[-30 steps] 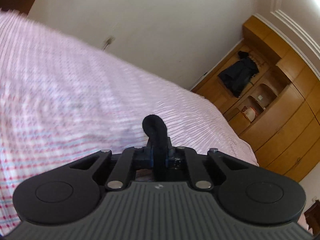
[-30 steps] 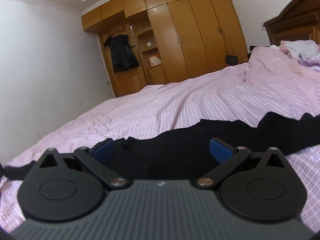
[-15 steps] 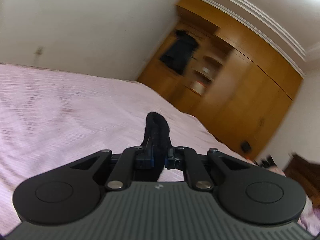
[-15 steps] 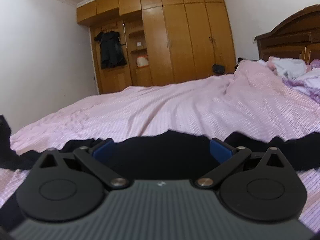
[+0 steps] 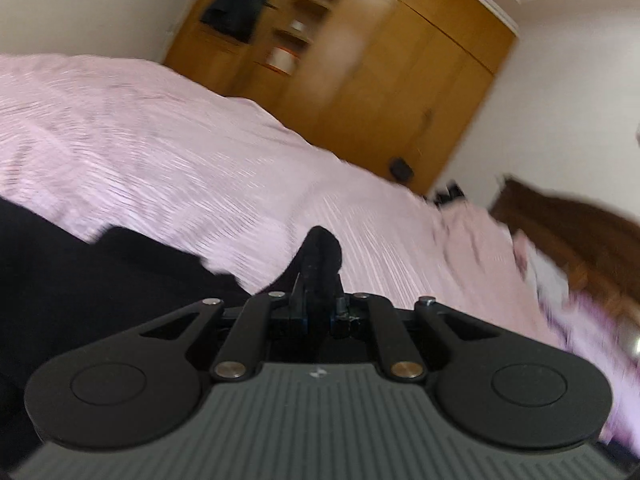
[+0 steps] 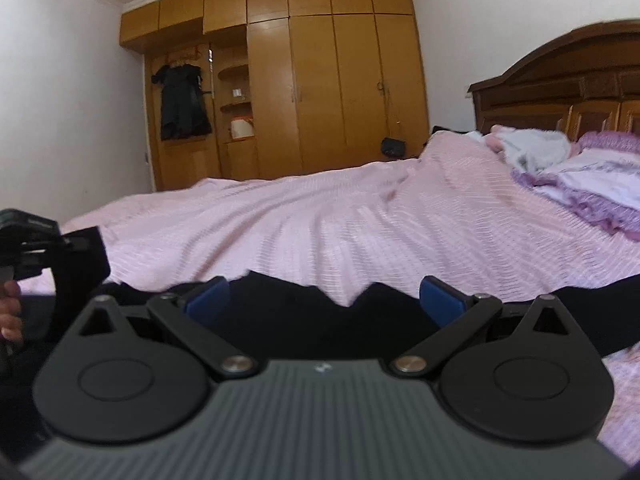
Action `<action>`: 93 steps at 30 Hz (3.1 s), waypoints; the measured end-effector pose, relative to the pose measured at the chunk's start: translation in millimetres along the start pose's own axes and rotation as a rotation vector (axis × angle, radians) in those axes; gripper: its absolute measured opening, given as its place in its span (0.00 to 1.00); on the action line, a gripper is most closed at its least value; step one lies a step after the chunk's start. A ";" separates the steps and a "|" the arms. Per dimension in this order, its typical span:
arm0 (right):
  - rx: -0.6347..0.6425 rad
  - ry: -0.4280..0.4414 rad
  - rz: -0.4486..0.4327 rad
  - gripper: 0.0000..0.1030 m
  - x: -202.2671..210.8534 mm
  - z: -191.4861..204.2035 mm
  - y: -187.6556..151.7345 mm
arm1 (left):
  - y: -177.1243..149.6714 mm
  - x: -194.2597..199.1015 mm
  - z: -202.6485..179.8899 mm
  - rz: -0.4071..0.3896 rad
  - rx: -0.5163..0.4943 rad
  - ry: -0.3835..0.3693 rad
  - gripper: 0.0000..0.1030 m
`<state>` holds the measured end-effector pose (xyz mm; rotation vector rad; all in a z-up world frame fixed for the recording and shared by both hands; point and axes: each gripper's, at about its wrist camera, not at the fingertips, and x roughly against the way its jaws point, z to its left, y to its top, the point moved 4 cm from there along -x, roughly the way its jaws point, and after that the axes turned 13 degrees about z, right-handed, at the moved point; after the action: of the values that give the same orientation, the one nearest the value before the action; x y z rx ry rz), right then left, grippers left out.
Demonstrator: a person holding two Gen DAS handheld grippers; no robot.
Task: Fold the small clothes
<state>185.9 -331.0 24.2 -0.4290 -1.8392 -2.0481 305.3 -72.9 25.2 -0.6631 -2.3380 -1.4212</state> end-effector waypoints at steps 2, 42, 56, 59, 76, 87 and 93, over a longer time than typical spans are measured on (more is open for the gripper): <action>-0.025 -0.016 0.008 1.00 2.0 -14.1 -4.9 | -13.0 -9.6 -13.1 0.024 -0.040 -0.011 0.10; -0.191 -0.016 0.095 1.00 0.7 -66.2 -19.4 | -92.6 -45.2 -87.1 0.206 -0.254 -0.236 0.19; -0.213 -0.041 0.072 1.00 11.2 -85.0 -24.0 | -81.8 -13.2 -99.8 0.095 -0.206 -0.206 1.00; -0.229 -0.032 0.071 1.00 11.8 -90.5 -26.7 | -69.1 11.7 -88.6 0.034 -0.274 -0.117 1.00; -0.148 0.191 0.236 1.00 -27.5 4.2 -30.1 | -36.0 95.6 143.6 0.125 -0.538 0.581 1.00; -0.049 0.216 0.293 1.00 -55.3 40.9 -34.2 | -40.2 53.6 154.7 0.181 -0.557 0.640 1.00; -0.112 0.245 0.300 1.00 -56.5 37.6 -37.4 | -43.1 44.3 143.7 0.182 -0.669 0.633 0.91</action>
<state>219.0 -286.8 -30.2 -0.4319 -1.4289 -1.9084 239.7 47.9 -49.5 -0.4628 -1.2874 -1.9689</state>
